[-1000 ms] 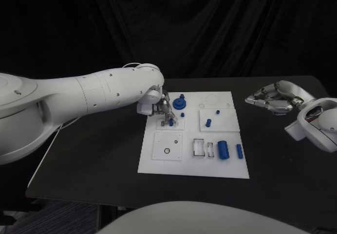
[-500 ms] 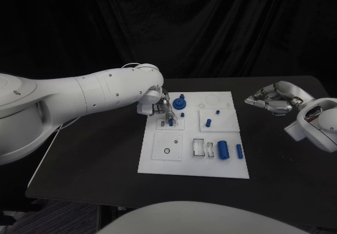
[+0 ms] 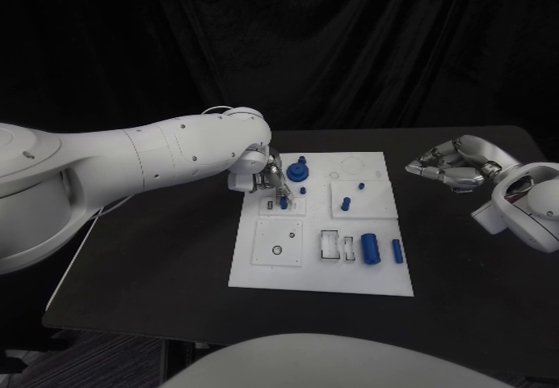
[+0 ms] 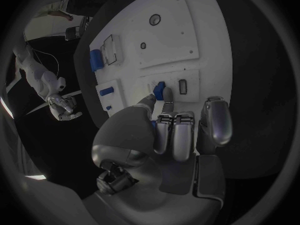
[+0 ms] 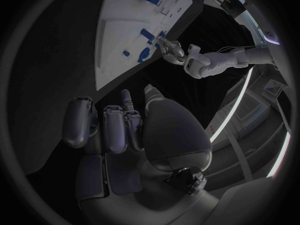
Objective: Assemble the parts on the task board
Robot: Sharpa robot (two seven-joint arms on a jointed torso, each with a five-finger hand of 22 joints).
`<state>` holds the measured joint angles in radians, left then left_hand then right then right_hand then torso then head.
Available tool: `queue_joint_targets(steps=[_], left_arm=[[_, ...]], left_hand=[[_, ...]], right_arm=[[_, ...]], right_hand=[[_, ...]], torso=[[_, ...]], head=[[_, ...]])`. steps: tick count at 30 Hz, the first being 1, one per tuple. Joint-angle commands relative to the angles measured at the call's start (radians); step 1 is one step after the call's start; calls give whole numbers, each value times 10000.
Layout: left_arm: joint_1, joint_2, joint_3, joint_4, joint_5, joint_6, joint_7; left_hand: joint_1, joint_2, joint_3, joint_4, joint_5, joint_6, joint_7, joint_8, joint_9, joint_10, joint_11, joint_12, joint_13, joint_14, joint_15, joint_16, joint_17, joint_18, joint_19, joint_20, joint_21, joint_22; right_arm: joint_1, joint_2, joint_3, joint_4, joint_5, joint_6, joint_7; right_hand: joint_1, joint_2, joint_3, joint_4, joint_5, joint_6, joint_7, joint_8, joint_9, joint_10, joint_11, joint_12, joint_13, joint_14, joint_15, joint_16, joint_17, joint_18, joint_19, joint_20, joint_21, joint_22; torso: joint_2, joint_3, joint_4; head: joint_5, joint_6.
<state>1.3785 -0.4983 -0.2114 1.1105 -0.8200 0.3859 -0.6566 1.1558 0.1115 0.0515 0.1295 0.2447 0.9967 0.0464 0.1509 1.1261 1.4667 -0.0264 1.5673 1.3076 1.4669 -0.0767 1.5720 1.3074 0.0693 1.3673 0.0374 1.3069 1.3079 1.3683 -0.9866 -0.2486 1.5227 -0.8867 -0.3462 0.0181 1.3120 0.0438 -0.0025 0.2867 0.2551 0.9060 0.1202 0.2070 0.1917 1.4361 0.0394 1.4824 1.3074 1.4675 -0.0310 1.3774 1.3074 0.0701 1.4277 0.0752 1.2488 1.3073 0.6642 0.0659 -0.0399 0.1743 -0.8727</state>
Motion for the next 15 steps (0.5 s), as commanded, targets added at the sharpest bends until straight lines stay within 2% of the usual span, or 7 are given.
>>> queue_joint_targets(steps=[1,9,12,13,15], left_arm=[[-31,-5,6,41,55,65,84],[-47,-27,6,51,55,131,6],[-52,-32,6,57,55,155,-13],[-54,-33,6,60,55,160,-18],[-57,-35,6,61,55,173,-25]], left_hand=[[33,-34,49,-24,-10,-46,-6,19,2,1041,17,35,2632,1039,18,-12,2634,141,-16,14,-47,242],[-5,-40,72,-22,-73,-29,-7,7,-6,1041,17,35,2632,1039,18,-12,2634,144,-23,13,-62,236],[-149,-68,100,14,-268,17,1,-28,-30,1041,21,35,2632,1039,17,-12,2634,144,-21,13,-78,240],[-287,-80,89,78,-474,43,13,-55,-46,1041,30,35,2632,1039,25,-12,2634,145,-22,17,-92,240],[-335,-83,86,101,-520,41,19,-71,-54,1041,35,35,2632,1039,28,-12,2634,146,-20,18,-95,243]], right_arm=[[-30,6,7,-6,2,118,-193],[-34,23,7,-24,2,178,-223],[-35,28,7,-34,2,200,-239],[-36,30,7,-38,2,207,-243],[-37,33,7,-44,2,217,-250]], right_hand=[[44,45,-9,-56,40,44,5,-42,-9,-88,13,-56,1087,511,-5,-32,939,133,-48,-2,-35,635],[45,47,-8,-54,52,48,5,-42,-10,-129,14,-83,1044,502,-5,-64,912,142,-64,-1,-70,614],[45,47,-8,-53,55,49,6,-42,-11,-141,14,-90,1031,498,-5,-79,899,147,-74,-1,-93,600],[44,48,-9,-51,60,51,6,-41,-11,-152,15,-98,1019,496,-5,-84,896,152,-82,-1,-112,589],[44,48,-9,-51,60,51,6,-41,-11,-152,15,-98,1019,496,-5,-84,896,152,-82,-1,-112,589]], torso=[[6,3,5],[-2,9,-6],[-5,8,-2],[-4,8,0],[-4,8,2]], head=[[3,1],[24,1],[31,1],[26,1],[22,1]])
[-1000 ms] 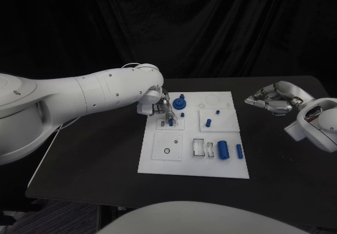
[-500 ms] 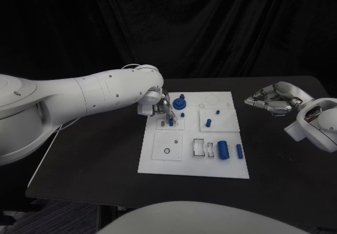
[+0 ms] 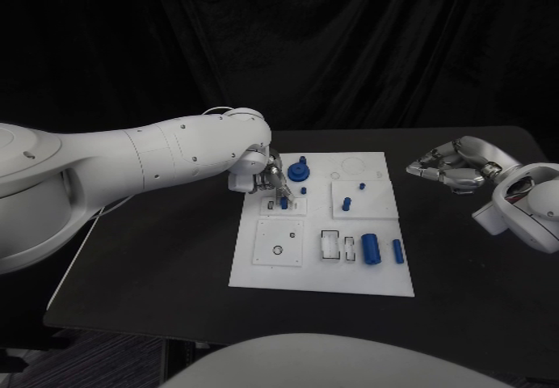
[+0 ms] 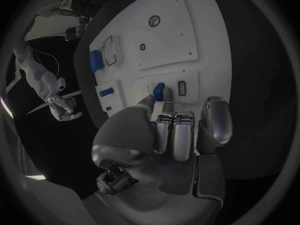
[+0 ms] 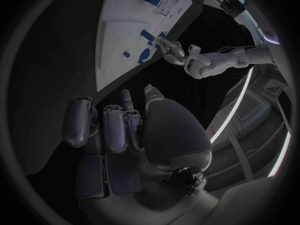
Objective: Assemble the parts on the task board
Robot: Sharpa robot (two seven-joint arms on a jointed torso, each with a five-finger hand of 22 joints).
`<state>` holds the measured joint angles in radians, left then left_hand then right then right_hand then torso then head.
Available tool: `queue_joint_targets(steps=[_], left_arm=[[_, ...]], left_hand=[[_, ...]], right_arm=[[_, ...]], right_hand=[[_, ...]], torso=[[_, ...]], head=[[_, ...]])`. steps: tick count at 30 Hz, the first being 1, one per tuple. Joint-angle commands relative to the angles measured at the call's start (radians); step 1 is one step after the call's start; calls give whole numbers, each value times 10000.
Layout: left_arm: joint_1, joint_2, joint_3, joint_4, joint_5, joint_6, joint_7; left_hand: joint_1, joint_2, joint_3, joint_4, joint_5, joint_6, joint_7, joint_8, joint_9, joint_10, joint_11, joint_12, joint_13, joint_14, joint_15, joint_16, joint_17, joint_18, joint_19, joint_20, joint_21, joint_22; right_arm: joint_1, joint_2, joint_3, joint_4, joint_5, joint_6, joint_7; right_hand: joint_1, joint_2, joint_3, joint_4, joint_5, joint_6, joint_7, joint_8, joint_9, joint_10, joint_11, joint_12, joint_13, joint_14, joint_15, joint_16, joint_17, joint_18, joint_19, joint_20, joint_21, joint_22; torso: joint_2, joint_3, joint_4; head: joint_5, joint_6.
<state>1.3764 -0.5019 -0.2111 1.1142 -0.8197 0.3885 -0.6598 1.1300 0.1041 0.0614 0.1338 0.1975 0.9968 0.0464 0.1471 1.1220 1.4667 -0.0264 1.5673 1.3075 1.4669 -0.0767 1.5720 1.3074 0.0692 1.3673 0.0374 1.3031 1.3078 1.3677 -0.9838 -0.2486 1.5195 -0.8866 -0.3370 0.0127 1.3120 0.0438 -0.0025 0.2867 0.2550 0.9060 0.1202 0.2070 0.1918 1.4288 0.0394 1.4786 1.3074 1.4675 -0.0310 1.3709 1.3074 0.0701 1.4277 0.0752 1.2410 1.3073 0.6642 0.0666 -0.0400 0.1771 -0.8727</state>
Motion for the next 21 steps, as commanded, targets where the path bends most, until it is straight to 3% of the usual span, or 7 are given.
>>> queue_joint_targets(steps=[1,3,7,12,19,21], left_arm=[[-36,1,3,24,52,151,5],[-38,2,3,21,52,152,3],[-42,3,3,18,52,131,22],[-45,0,3,16,52,108,70],[-52,-12,3,27,52,101,129],[-54,-18,3,31,52,89,153]], left_hand=[[-76,-9,-13,59,-48,41,19,-33,-14,1041,35,35,2633,1039,28,-12,2634,146,-20,18,-56,244],[-75,10,20,47,-16,61,7,-38,-16,1041,31,35,2633,1039,28,-12,2634,145,-13,19,-54,252],[76,-13,328,-196,613,125,-46,-84,-19,1041,-12,35,2633,1039,-5,-12,2634,148,-1,-6,-73,275],[191,-101,767,-478,1145,157,-82,-127,-11,1041,-45,35,2633,1039,-34,-12,2634,150,0,-35,-102,290],[132,-274,1390,-769,1494,198,-96,-156,19,1041,-70,35,2633,1039,-58,-12,2634,139,33,-59,-95,345],[-39,-434,1932,-969,1663,236,-106,-157,72,1041,-78,35,2633,1039,-58,-12,2634,136,53,-75,-98,383]], right_arm=[[-31,4,7,-12,2,128,-198],[-31,1,7,-12,2,137,-206],[-32,-2,7,-14,2,151,-220],[-32,-4,7,-15,2,177,-246],[-33,-3,7,-17,2,229,-295],[-33,-3,7,-15,2,250,-311]], right_hand=[[44,48,-8,-51,60,51,6,-41,-12,-79,15,-60,1019,496,-4,-18,896,152,-82,-1,-34,590],[44,48,-8,-51,60,51,6,-41,-12,-79,15,-60,1019,496,-4,-18,896,152,-82,-1,-34,590],[44,48,-8,-51,60,51,6,-41,-12,-79,15,-60,1019,496,-4,-18,896,152,-82,-1,-34,590],[44,48,-8,-51,60,51,6,-41,-12,-79,15,-60,1019,496,-4,-18,896,152,-82,-1,-34,590],[43,51,-8,-46,72,56,7,-41,-13,-86,16,-66,1012,490,-3,-35,882,158,-94,0,-61,575],[50,61,-1,-46,86,64,5,-39,-14,-85,16,-66,1014,485,-2,-47,873,160,-100,1,-76,568]], torso=[[-4,2,4],[0,3,3],[4,0,6],[4,-4,3],[5,-3,4],[5,-4,5]], head=[[-7,1],[-6,1],[-3,1],[11,1],[32,1],[31,1]])
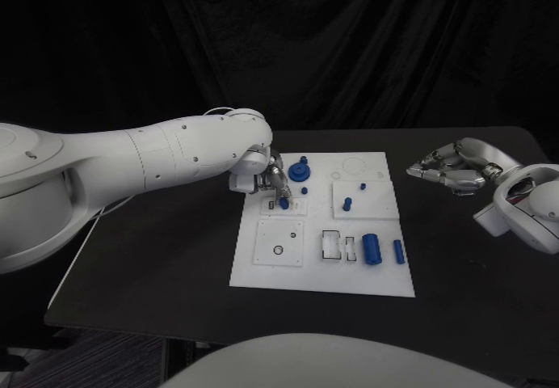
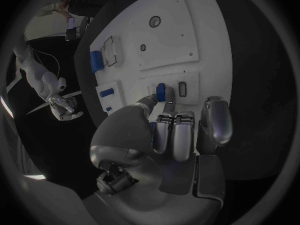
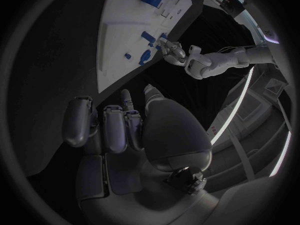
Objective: Assemble the parts on the task board
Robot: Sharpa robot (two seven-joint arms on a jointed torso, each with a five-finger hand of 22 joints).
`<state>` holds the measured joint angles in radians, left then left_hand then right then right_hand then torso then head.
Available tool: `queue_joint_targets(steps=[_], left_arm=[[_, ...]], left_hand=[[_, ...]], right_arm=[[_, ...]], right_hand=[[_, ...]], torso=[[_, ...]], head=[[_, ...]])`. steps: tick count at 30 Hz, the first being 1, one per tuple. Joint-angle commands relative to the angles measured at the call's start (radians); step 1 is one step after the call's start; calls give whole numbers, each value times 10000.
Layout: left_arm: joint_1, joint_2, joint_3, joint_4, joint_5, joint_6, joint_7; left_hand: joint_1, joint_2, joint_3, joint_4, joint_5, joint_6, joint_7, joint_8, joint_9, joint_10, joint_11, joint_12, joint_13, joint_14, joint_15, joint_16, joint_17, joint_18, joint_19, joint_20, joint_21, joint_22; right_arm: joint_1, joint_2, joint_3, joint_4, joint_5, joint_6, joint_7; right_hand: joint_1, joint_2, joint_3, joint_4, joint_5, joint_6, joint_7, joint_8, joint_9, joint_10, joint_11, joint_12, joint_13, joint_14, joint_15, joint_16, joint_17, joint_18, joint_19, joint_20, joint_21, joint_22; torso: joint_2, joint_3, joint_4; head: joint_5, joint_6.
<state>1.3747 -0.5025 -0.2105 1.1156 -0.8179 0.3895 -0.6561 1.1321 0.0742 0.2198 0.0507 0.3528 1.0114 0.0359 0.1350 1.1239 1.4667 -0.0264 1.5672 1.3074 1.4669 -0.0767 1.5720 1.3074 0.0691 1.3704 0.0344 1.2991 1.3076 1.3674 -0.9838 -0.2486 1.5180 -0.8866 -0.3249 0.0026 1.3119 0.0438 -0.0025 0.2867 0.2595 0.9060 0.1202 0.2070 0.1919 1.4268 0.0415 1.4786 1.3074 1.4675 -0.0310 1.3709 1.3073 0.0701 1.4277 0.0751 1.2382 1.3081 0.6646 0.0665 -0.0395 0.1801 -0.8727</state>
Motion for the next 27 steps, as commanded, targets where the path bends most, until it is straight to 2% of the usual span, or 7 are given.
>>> queue_joint_targets(steps=[1,8,13,21,27], left_arm=[[-38,-17,-4,22,34,64,128],[-42,-83,-4,96,34,-260,289],[-44,-224,-4,277,34,-812,451],[-45,-761,-4,970,50,-2095,726],[-45,-1207,-5,1467,66,-2800,873]], left_hand=[[-100,-166,468,-181,131,100,-1,-33,68,1041,-81,36,2634,1039,-65,-12,2633,135,25,-44,-61,391],[-362,-352,1094,-405,270,130,-5,-13,168,1041,-89,36,2634,1039,-77,-12,2633,129,49,-50,-69,432],[-530,-456,1437,-533,345,191,-27,63,282,1041,-110,36,2634,1039,-93,-12,2633,125,76,-63,-64,464],[-755,-549,1759,-629,330,268,-70,245,483,1041,-146,36,2634,1039,-124,-12,2633,132,76,-89,-105,464],[-831,-587,1843,-649,291,264,-76,294,544,1041,-155,36,2634,1039,-135,-12,2633,141,61,-100,-145,444]], right_arm=[[-30,-5,7,2,1,138,-215],[-30,-23,7,9,1,177,-250],[-30,-35,7,20,1,193,-270],[-30,-66,7,26,1,201,-292],[-51,-62,7,-7,1,216,-291]], right_hand=[[51,61,-1,-46,41,64,6,-40,-15,-65,-5,-67,1014,485,-3,-47,873,160,-100,1,-47,560],[58,66,4,-48,50,69,4,-38,-16,-68,-6,-69,1011,486,-2,-41,879,160,-101,1,-51,558],[67,68,8,-52,60,76,3,-36,-17,-77,-7,-76,1001,476,-3,-74,851,165,-111,2,-75,545],[67,68,8,-52,60,76,3,-36,-17,-77,-7,-76,1001,476,-3,-74,851,165,-111,2,-75,545],[67,68,8,-52,60,76,3,-36,-17,-77,-7,-76,1001,476,-3,-74,851,165,-111,2,-75,545]], torso=[[2,-4,1],[2,-2,3],[0,-1,0],[5,-3,5],[2,0,-4]], head=[[-5,1],[-14,1],[-33,1],[-100,1],[-72,1]])
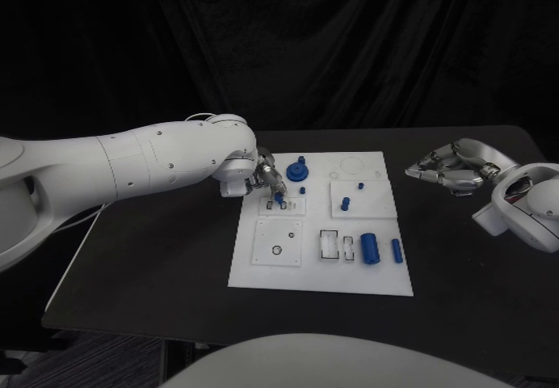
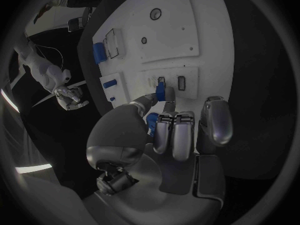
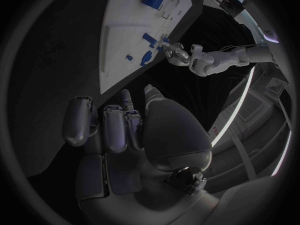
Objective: Assemble the parts on the task board
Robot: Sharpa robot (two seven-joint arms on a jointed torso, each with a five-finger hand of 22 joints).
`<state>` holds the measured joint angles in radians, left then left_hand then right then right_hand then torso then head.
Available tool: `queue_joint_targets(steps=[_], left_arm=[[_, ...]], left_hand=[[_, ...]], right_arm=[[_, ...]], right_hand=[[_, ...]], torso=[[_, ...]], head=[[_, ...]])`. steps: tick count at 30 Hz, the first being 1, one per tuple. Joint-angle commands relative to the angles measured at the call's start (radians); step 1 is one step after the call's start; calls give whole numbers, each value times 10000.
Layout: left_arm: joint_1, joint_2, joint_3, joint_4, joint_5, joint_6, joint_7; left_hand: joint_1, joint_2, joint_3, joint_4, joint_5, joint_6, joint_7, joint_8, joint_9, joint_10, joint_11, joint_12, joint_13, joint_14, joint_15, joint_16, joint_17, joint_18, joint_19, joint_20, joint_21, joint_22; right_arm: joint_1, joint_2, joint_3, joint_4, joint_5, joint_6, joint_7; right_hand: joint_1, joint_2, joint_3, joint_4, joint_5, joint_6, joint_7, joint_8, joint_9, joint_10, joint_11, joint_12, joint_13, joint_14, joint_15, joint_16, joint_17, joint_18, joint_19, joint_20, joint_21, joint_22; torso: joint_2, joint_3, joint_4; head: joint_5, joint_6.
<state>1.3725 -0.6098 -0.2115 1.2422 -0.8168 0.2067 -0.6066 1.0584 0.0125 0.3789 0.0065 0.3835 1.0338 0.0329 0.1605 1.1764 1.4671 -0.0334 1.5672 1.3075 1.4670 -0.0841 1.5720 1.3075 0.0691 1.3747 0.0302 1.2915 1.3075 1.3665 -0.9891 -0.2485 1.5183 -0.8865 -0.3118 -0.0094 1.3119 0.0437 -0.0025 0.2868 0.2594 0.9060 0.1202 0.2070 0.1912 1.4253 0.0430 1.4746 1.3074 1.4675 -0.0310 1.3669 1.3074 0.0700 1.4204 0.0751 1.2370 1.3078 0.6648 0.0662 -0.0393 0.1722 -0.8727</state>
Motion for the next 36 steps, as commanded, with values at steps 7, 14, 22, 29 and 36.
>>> queue_joint_targets(steps=[7,14,22,29,36], left_arm=[[-23,-657,4,871,59,-2021,678],[-45,-1157,3,1635,-247,-3005,1051],[-524,-1752,3,2423,-469,-4601,1607],[-993,-2041,3,2753,-498,-5696,2079],[-1348,-2181,3,2894,-505,-6477,2499]], left_hand=[[-118,20,318,-225,-9,27,-55,68,59,1037,-93,36,2633,1038,-67,-12,2633,168,-42,-64,-168,377],[-207,17,401,-169,-78,-14,-45,128,146,1037,-86,36,2633,1038,-67,-12,2633,198,-115,-69,-296,296],[-244,20,438,-124,-79,-36,-45,154,184,1037,-81,36,2633,1038,-64,-12,2633,215,-158,-68,-371,249],[-253,13,469,-92,-59,-24,-51,194,223,1037,-83,36,2633,1038,-64,-12,2633,215,-158,-68,-382,248],[-285,11,501,-14,-46,-8,-56,257,283,1037,-88,36,2633,1038,-69,-12,2633,219,-162,-70,-405,242]], right_arm=[[-63,-37,7,-9,1,72,-174],[-67,-48,7,-2,1,39,-173],[-69,-20,7,-4,1,7,-166],[-69,-44,7,9,1,-13,-165],[-74,-69,6,14,1,-31,-157]], right_hand=[[75,63,8,-53,70,81,4,-37,-13,-78,-22,-47,986,470,-3,-48,839,172,-48,2,-87,536],[76,59,6,-53,72,81,5,-39,-15,-86,-21,-52,978,469,-3,-51,837,173,-51,2,-94,532],[76,59,6,-53,72,81,5,-39,-15,-86,-21,-52,978,469,-3,-51,837,173,-51,2,-94,532],[79,50,3,-54,74,78,6,-42,-18,-86,-20,-53,977,468,-2,-51,837,172,-49,3,-93,535],[79,50,3,-54,74,78,6,-42,-18,-86,-20,-53,977,468,-2,-51,837,172,-49,3,-93,535]], torso=[[-1,0,6],[-5,1,10],[-4,5,-7],[-13,10,6],[-20,26,-22]], head=[[-42,1],[-16,1],[34,1],[-9,1],[12,1]])
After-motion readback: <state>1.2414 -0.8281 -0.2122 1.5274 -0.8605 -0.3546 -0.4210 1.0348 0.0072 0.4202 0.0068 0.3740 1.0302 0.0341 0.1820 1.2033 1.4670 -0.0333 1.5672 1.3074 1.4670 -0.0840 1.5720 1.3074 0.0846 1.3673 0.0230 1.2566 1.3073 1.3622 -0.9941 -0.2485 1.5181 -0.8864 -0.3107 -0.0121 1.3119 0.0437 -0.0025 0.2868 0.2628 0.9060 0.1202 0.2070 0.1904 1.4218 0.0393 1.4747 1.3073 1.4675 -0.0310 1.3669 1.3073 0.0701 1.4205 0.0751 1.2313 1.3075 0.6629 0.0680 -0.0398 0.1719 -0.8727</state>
